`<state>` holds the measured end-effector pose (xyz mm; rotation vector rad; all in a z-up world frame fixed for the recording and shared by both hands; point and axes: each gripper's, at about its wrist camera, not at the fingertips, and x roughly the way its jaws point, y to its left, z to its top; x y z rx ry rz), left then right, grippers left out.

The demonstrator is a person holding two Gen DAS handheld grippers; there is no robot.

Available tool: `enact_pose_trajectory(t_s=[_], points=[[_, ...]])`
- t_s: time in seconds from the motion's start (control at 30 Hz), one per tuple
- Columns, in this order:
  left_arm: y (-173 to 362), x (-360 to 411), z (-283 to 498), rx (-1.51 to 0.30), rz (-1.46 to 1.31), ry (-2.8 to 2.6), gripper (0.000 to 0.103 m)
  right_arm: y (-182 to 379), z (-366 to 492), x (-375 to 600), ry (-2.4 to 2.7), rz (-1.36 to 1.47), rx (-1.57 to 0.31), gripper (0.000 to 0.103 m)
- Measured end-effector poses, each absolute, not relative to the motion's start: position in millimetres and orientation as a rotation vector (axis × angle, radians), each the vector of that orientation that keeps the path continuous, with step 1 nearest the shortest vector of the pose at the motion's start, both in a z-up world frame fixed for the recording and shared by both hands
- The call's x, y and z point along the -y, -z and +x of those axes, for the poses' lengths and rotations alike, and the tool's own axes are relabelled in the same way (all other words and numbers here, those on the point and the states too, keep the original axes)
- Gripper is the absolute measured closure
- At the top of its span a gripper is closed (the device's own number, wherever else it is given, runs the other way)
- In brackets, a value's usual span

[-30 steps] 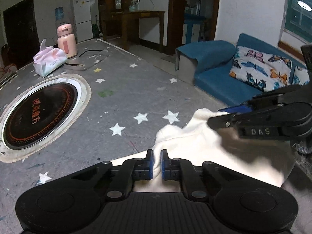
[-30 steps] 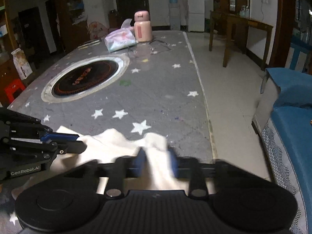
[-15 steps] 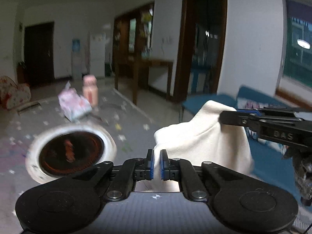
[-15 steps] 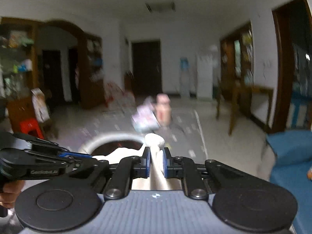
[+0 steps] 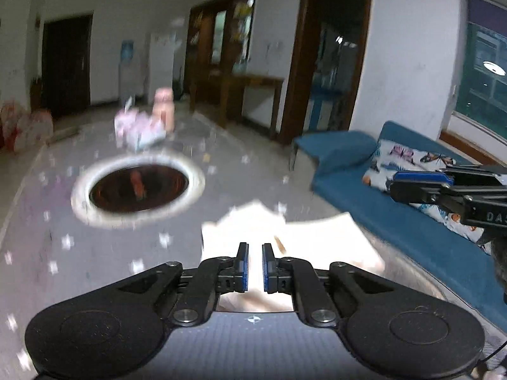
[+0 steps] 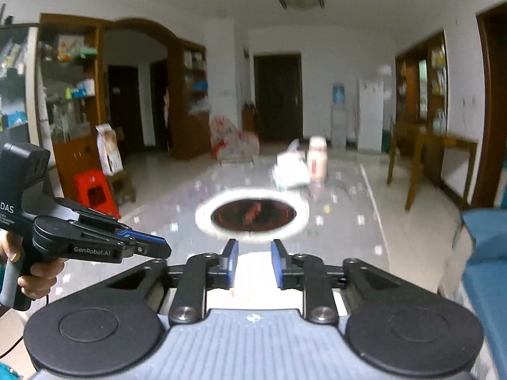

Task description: Fold clothes

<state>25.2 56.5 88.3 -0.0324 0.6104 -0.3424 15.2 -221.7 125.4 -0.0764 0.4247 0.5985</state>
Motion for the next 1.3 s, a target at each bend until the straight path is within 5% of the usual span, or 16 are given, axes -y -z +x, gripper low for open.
enact_pose_trajectory(t_s=[0.07, 0.13, 0.37, 0.43, 0.6, 1.3], points=[[-78.9, -54.4, 21.1, -0.629, -0.038, 0.334, 0.073, -113.7, 11.0, 220.2, -0.574, -0.078, -0.46, 0.069], [-71.9, -51.8, 17.8, -0.64, -0.042, 0.326, 0.045, -105.6, 6.3, 220.6, -0.559, -0.079, -0.481, 0.059], [-50.6, -43.9, 3.7, -0.684, -0.057, 0.292, 0.018, -73.6, -9.8, 215.8, -0.496, -0.082, -0.544, 0.017], [-45.4, -43.0, 2.1, -0.696, -0.062, 0.274, 0.012, -65.2, -11.2, 213.9, -0.475, -0.083, -0.56, 0.015], [-37.5, -42.0, -4.0, -0.717, -0.058, 0.244, 0.003, -48.5, -14.2, 208.4, -0.436, -0.091, -0.594, 0.0], [-27.8, -42.1, -19.3, -0.794, -0.032, 0.097, 0.0, -30.0, -24.3, 190.8, -0.338, -0.104, -0.678, 0.0]])
